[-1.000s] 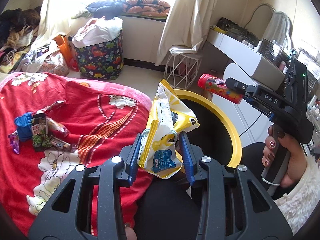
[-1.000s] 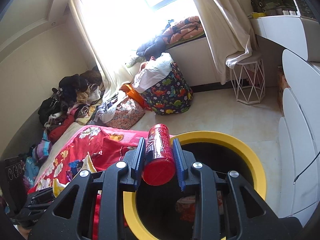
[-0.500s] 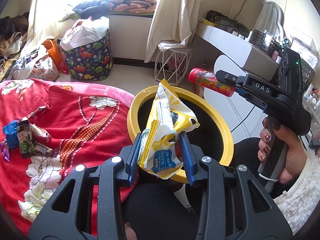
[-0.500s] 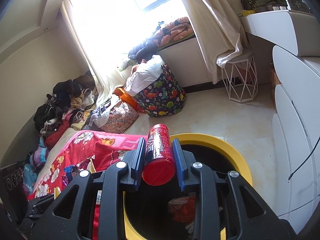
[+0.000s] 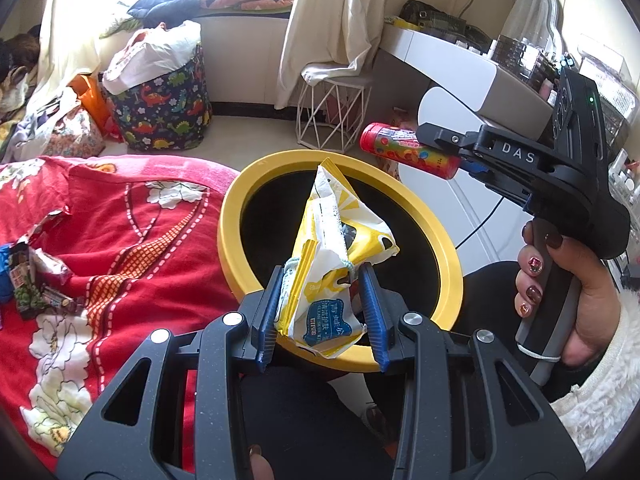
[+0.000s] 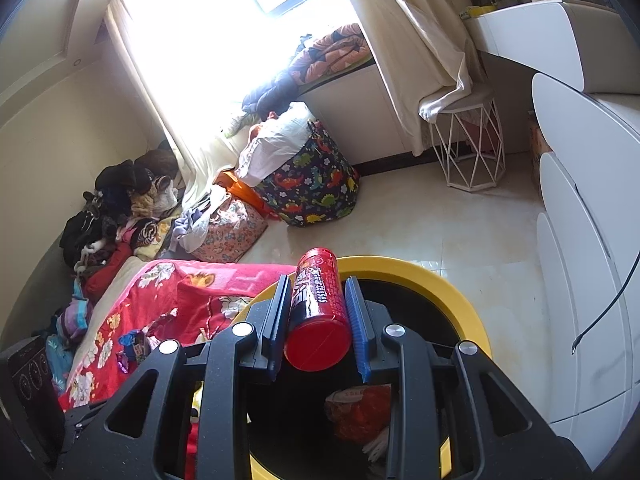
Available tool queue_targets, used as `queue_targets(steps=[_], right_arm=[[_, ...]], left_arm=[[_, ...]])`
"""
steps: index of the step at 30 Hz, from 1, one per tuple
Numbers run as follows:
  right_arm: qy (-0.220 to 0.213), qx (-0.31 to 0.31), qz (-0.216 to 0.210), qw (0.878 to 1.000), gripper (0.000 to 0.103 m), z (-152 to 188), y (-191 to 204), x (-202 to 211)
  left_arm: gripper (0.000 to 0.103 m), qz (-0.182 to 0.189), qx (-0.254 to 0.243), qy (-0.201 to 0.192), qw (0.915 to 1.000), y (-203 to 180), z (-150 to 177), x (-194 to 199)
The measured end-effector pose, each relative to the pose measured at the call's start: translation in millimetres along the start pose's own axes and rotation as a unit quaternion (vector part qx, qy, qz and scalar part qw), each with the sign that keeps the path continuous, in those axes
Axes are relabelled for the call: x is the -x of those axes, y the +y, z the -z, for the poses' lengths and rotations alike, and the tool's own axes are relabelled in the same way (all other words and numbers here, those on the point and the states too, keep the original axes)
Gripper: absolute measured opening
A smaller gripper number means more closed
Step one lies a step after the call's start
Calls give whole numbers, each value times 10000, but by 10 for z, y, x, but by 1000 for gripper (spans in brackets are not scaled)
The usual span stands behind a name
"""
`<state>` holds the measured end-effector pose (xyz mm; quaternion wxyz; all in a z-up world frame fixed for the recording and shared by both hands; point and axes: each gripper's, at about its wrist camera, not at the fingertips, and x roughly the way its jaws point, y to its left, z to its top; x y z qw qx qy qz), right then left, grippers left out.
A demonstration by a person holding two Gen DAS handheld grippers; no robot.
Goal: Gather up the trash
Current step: 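Carry the tube and wrapper over the yellow bin and open both tools, then move both tools back over the remaining wrappers on the bed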
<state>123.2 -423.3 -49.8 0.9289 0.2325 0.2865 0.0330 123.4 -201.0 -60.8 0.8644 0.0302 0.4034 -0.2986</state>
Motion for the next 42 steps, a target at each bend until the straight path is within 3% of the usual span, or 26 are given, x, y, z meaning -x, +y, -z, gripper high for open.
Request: queue_targets(steps=[18,19,20,21,22,23,26,33,42], right_arm=[[206,-171,126,9996,29,34,-151,-114],[222,-183,165,9994,29,43,-164,-135],[253,-210,179,9993,39,53,-182,-151],[272,-274,175,9991,50,57,-205,-167],[271,-334,188,9989,53,59,-224,-174],[266,-370,199,9988,54,61,-239,-174],[297,-353,222,9987,61,69,-244,-181],[342,14,295,9990,72,89,-96,-199],[296,229,252,9990,77,100,13,-198]], left_arm=[[31,179,-225,434,9986,-215,-10,-369],[34,184,-211,423,9987,-218,-10,-373],[38,180,-189,380,9989,-216,-11,-366],[53,180,-160,336,9991,-213,-8,-356],[66,166,-117,273,9994,-202,-8,-339],[69,149,-80,215,9996,-191,-10,-318],[92,50,24,47,10000,-175,-34,-256],[92,-103,343,-223,9991,-46,-101,-103],[92,-249,640,-399,9968,157,-112,52]])
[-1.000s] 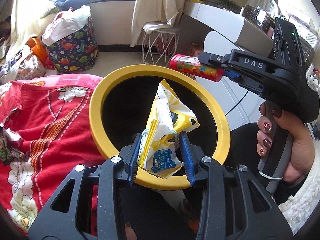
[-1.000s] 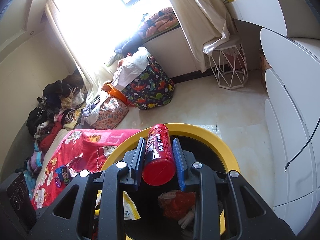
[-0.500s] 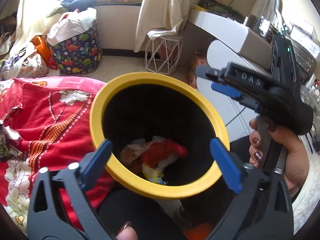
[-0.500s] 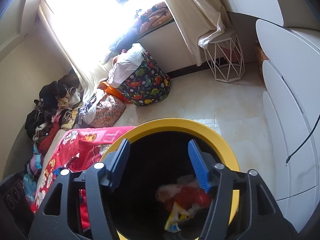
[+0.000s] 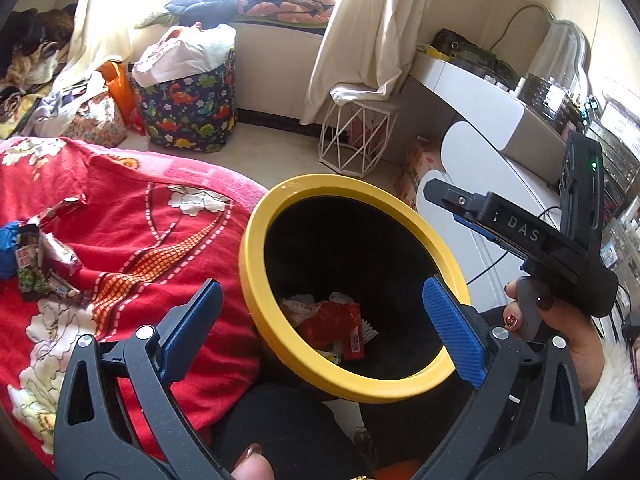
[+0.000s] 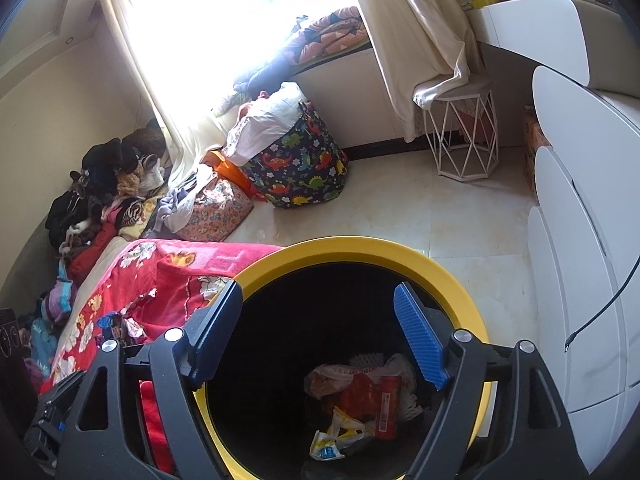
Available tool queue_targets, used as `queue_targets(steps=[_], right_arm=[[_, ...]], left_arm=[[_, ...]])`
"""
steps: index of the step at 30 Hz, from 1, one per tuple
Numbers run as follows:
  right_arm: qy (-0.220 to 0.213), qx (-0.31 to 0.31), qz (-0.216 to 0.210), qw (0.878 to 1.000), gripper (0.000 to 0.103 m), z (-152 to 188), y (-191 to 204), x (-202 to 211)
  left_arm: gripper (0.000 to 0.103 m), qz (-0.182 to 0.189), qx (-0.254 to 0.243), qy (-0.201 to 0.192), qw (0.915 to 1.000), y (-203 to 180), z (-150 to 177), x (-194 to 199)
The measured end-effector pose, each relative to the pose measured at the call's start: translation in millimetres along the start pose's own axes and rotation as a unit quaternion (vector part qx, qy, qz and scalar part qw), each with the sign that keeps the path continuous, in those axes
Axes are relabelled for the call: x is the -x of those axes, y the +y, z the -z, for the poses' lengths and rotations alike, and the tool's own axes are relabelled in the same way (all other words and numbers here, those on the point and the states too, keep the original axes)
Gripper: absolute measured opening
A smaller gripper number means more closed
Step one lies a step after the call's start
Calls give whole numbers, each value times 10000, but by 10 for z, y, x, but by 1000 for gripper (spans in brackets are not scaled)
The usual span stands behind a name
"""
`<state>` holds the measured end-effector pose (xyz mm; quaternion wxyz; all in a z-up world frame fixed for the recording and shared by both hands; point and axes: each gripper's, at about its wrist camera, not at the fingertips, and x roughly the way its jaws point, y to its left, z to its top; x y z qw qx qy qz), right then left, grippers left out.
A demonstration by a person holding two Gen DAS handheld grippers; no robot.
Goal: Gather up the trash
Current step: 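Move both tools back over the remaining wrappers on the bed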
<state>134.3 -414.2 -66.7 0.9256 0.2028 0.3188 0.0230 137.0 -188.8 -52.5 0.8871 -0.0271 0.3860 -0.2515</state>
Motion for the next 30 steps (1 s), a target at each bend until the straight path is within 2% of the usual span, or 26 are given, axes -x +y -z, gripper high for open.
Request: queue_targets(steps=[14,30], right_arm=[[-264,423,-368,9981,80,36,370,89],[-249,1094,-838,9901,81,181,955,128]], left_arm=[[92,-328,174,-295,9989,316,-29,271],[92,-855,463,-811,9920,819,-123,680]])
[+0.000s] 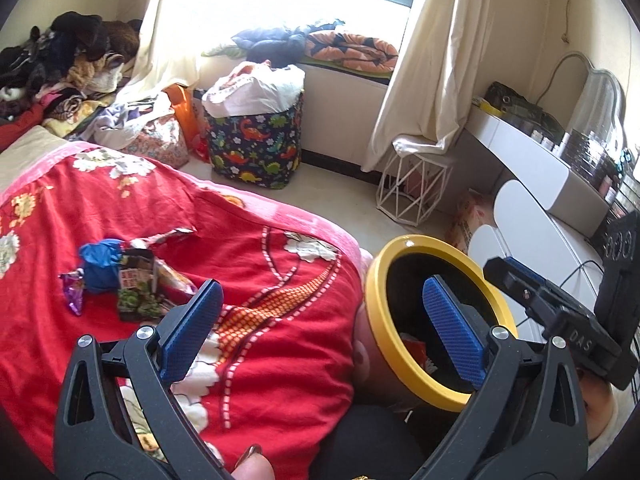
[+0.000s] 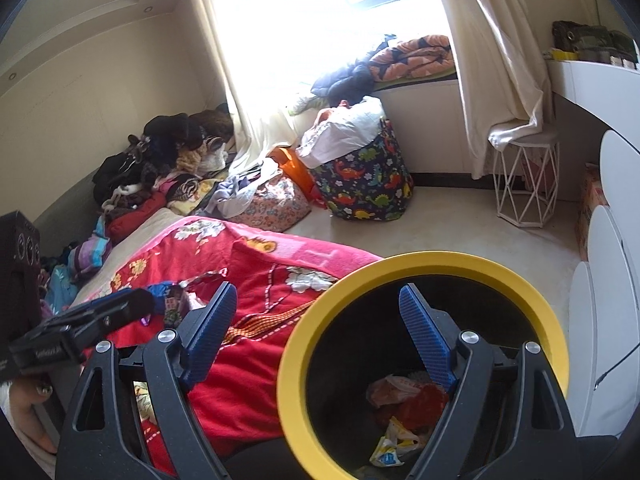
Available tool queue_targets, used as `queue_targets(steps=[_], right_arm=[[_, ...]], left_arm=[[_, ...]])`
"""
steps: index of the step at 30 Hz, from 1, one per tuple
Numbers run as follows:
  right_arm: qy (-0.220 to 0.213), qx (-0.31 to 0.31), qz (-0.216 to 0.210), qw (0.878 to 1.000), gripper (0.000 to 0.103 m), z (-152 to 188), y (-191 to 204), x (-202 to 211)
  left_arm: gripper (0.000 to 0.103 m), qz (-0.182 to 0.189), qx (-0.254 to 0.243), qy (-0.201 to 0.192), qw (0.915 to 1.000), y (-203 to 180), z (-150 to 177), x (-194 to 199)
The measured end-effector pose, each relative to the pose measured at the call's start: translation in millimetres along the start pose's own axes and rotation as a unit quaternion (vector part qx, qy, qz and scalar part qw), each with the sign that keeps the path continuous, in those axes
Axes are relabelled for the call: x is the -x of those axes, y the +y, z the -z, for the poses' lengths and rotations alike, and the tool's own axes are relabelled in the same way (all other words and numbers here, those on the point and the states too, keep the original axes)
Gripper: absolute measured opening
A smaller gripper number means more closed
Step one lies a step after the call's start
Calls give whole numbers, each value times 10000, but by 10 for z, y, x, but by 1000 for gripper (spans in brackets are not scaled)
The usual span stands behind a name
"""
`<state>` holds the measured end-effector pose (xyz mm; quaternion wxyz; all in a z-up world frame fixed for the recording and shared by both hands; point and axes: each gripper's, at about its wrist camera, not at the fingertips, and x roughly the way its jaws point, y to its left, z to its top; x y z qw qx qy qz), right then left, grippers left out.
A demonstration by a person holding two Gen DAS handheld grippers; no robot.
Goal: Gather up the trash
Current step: 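Move both tools back over the remaining wrappers on the bed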
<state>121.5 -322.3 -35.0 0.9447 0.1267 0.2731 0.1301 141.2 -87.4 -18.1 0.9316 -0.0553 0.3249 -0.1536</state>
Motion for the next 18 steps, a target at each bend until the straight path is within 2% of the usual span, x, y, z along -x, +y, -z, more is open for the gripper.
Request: queue_targets(steps=[7,18], right_arm=[[65,280,-191,9994,81,49,246,-44],[331,621,-475,9964,81,95,587,-231]], left_arm=[[92,-149,208,-144,9996,264,-57,78],[92,-636,538,-340,9959,745,-77,144]])
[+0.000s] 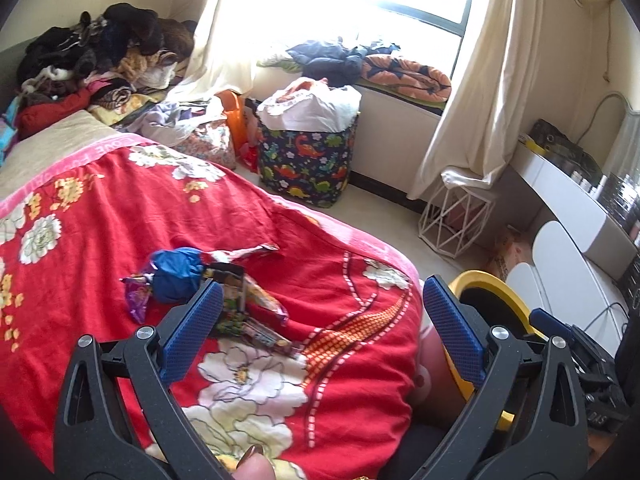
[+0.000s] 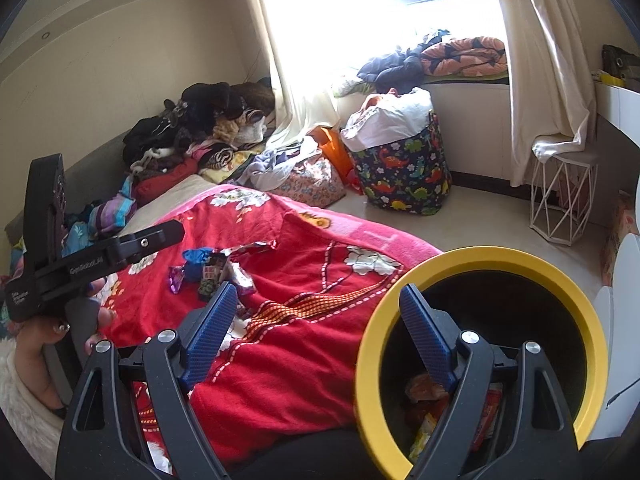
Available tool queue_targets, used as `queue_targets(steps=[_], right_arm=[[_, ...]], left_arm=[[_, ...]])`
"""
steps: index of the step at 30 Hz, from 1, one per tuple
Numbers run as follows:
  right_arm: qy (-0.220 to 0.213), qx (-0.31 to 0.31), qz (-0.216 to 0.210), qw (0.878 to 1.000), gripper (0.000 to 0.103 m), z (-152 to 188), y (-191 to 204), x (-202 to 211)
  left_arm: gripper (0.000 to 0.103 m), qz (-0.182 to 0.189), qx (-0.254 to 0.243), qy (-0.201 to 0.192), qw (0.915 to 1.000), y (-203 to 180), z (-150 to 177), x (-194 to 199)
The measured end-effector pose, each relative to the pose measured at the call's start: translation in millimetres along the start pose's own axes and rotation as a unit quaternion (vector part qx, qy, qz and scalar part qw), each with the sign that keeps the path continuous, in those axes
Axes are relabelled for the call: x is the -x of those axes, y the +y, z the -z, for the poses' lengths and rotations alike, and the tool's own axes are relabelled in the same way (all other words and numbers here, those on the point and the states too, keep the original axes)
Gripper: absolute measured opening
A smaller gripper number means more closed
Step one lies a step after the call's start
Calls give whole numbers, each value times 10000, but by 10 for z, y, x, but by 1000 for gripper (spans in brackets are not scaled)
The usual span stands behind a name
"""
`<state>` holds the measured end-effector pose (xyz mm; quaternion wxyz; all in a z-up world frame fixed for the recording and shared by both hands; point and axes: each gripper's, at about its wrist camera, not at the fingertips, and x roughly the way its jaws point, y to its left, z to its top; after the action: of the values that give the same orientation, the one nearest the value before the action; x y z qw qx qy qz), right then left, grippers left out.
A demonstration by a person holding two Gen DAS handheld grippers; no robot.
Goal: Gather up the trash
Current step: 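Move both tools back over the remaining wrappers on the bed, then grasp the blue plastic bag with the left tool while the right tool grasps the shiny patterned wrapper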
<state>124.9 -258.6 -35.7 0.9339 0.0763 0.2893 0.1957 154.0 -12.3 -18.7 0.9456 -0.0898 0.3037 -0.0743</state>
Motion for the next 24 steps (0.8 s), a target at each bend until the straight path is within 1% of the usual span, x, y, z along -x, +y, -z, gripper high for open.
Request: queue_targets(steps=[4,9,13,14,16,17,19,22,24], right_arm=[[124,81,-205,9997,81,-28,130,-132],[383,358,-393,9978,80,-8,354,-378],[645,549,-500,9951,79,17,525,-659],[693,602,-522,9944,79,21,560,-712],[802,713,-548,9927,77,33,624,-838],[869,757,-569,9917,76,30,656,-912],[978,808,-606,9901,74,31,704,-1056],[1149,893,-623,9874,68,47,750,-1268],[1320,949,-637,9846,57,60,779,-1448]], left_arm=[[92,-142,136,-55,9998,199,-17,-9],[92,-421,307,-74,9986,448,-27,-27],[82,-609,512,-35,9968,658,-23,-52],[80,-632,557,-23,9964,705,-16,-61],[73,-687,644,23,9956,797,-3,-91],[72,-708,677,44,9952,833,1,-106],[65,-748,740,93,9944,903,14,-145],[57,-774,827,167,9934,1006,21,-216],[54,-782,928,228,9923,1093,27,-267]])
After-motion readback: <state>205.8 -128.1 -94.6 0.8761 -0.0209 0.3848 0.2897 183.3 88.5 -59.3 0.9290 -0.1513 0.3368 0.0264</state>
